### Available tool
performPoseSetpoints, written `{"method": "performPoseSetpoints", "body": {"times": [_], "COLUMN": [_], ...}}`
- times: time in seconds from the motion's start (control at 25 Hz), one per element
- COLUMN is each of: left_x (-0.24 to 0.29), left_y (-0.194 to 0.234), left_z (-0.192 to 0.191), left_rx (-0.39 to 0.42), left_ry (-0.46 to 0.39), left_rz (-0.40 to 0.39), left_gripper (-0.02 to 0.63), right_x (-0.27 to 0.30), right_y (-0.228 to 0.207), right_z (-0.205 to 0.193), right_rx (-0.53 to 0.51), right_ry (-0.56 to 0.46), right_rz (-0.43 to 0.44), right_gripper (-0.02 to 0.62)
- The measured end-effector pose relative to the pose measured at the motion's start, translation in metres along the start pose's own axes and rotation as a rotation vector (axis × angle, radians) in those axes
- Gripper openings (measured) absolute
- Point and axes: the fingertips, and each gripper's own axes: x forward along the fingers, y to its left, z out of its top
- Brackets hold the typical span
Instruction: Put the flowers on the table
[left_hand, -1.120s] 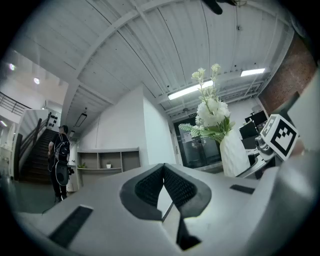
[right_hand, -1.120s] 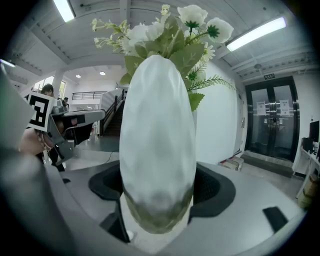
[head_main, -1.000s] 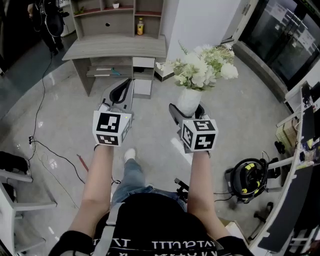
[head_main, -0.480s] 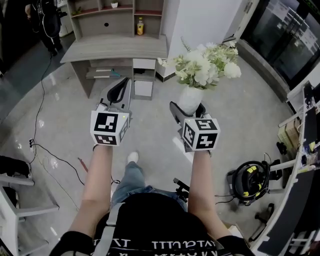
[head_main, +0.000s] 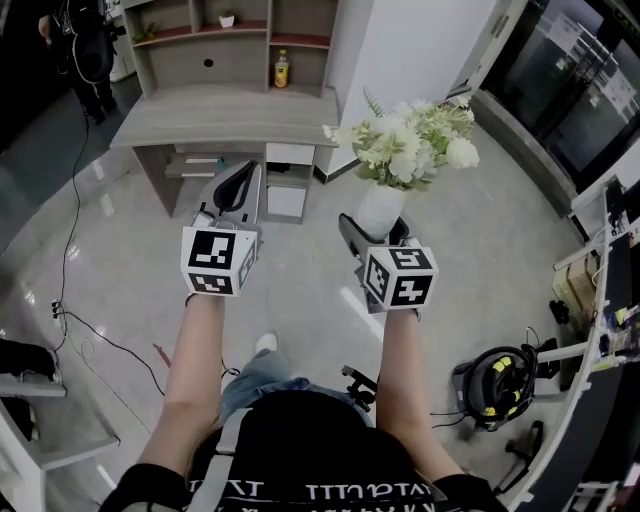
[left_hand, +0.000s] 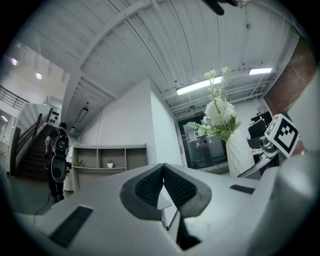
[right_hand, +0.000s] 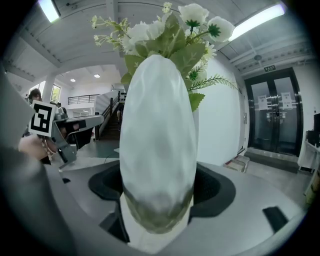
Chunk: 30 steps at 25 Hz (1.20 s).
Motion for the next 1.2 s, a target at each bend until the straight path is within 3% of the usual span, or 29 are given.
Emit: {"method": "performPoseSetpoints", "body": {"times": [0.6,0.88,1.2], "left_x": [0.123,0.145,0.169], "left_y": [0.116,0.13,0.136], "left_z": [-0.044,-0.055,-0.069], "left_rx": [-0.047,-0.049,-0.052], "left_ry": [0.002,-0.001,0.007], "left_rz": [-0.03,-0.04,-0.037], "left_gripper": [0.011,0.011,0.011], "right_x": [0.158,0.184,0.205], "right_y": [-0.004,0.0,-0.025], "right_z": [0.054,0.05,0.044], "right_rx": [0.008,-0.022,-0.031], "right_ry": [-0.011,0.018,0.032], "right_rz": [-0.03,-0.037,-0.052], "right_gripper": [0.391,0.391,0.391]}}
